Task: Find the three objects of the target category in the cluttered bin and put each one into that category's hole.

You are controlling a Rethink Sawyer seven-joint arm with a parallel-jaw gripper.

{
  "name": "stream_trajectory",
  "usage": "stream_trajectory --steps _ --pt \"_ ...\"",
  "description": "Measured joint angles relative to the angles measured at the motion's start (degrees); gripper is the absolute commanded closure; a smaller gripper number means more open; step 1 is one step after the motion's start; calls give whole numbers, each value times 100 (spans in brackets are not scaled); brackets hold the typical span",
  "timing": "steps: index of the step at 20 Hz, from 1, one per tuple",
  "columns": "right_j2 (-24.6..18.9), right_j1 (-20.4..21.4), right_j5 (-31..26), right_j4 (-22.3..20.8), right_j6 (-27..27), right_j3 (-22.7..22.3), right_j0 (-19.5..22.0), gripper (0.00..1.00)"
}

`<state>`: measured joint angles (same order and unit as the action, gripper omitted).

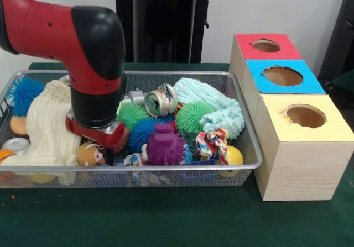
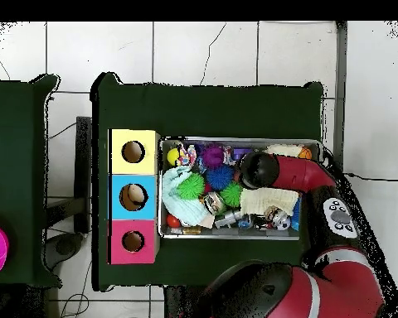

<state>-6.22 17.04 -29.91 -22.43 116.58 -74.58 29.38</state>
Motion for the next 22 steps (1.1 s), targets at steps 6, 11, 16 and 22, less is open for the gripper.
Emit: stream_trajectory --steps 6,11,16,22 --pt "-399 80 99 -246 0 -193 365 0" --pt "-517 88 40 -320 -1 -201 456 0" --pt "-360 166 427 -767 0 -274 234 0" --pt "19 245 1383 -1379 0 -483 -122 0"
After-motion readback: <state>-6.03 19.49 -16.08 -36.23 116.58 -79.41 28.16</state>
